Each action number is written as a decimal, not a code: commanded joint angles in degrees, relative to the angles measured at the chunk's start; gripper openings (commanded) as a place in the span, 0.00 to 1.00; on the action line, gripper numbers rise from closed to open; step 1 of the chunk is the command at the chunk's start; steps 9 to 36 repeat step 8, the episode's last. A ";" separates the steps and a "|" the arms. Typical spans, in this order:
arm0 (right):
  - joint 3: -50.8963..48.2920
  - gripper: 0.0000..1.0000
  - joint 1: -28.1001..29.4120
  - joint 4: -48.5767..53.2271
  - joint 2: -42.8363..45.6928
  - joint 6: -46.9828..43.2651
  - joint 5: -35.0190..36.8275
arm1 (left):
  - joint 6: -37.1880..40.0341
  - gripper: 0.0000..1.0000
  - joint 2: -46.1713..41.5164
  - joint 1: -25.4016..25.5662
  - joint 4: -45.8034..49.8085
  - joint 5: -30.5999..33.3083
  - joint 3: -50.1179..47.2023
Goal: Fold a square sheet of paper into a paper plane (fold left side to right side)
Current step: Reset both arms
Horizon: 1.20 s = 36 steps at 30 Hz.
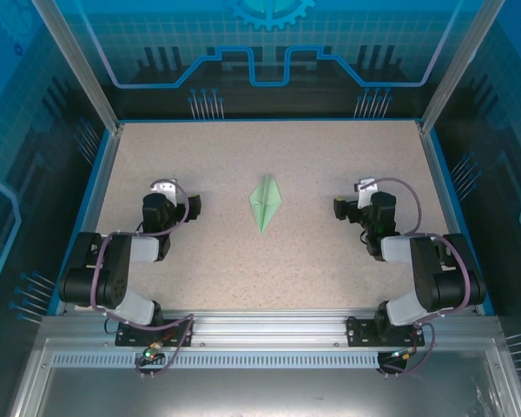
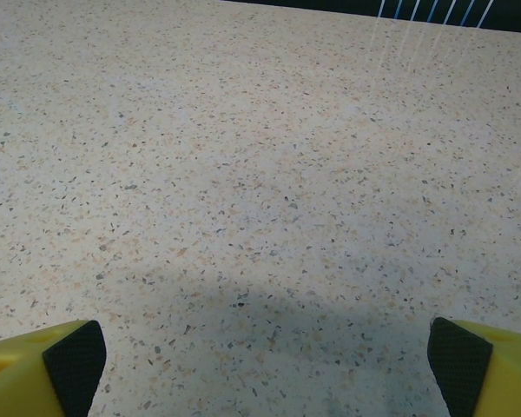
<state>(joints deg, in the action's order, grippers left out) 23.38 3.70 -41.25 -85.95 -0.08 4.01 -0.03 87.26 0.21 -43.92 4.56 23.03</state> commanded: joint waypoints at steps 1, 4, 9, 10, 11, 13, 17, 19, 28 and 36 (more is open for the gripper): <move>1.32 0.99 -0.15 -1.73 -0.27 -0.69 -0.54 | -0.49 0.99 -0.51 -0.42 -0.74 -1.83 0.89; 1.34 0.99 -0.15 -1.72 -0.27 -0.69 -0.49 | -0.49 0.99 -0.48 -0.38 -0.73 -1.78 0.92; 1.39 0.99 -0.10 -1.72 -0.27 -0.54 -0.58 | -0.49 0.99 -0.49 -0.39 -0.74 -1.82 0.90; 1.39 0.99 -0.10 -1.72 -0.27 -0.54 -0.58 | -0.49 0.99 -0.49 -0.39 -0.74 -1.82 0.90; 1.39 0.99 -0.10 -1.72 -0.27 -0.54 -0.58 | -0.49 0.99 -0.49 -0.39 -0.74 -1.82 0.90; 1.39 0.99 -0.10 -1.72 -0.27 -0.54 -0.58 | -0.49 0.99 -0.49 -0.39 -0.74 -1.82 0.90; 1.39 0.99 -0.10 -1.72 -0.27 -0.54 -0.58 | -0.49 0.99 -0.49 -0.39 -0.74 -1.82 0.90; 1.39 0.99 -0.10 -1.72 -0.27 -0.54 -0.58 | -0.49 0.99 -0.49 -0.39 -0.74 -1.82 0.90; 1.39 0.99 -0.10 -1.72 -0.27 -0.54 -0.58 | -0.49 0.99 -0.49 -0.39 -0.74 -1.82 0.90; 1.39 0.99 -0.10 -1.72 -0.27 -0.54 -0.58 | -0.49 0.99 -0.49 -0.39 -0.74 -1.82 0.90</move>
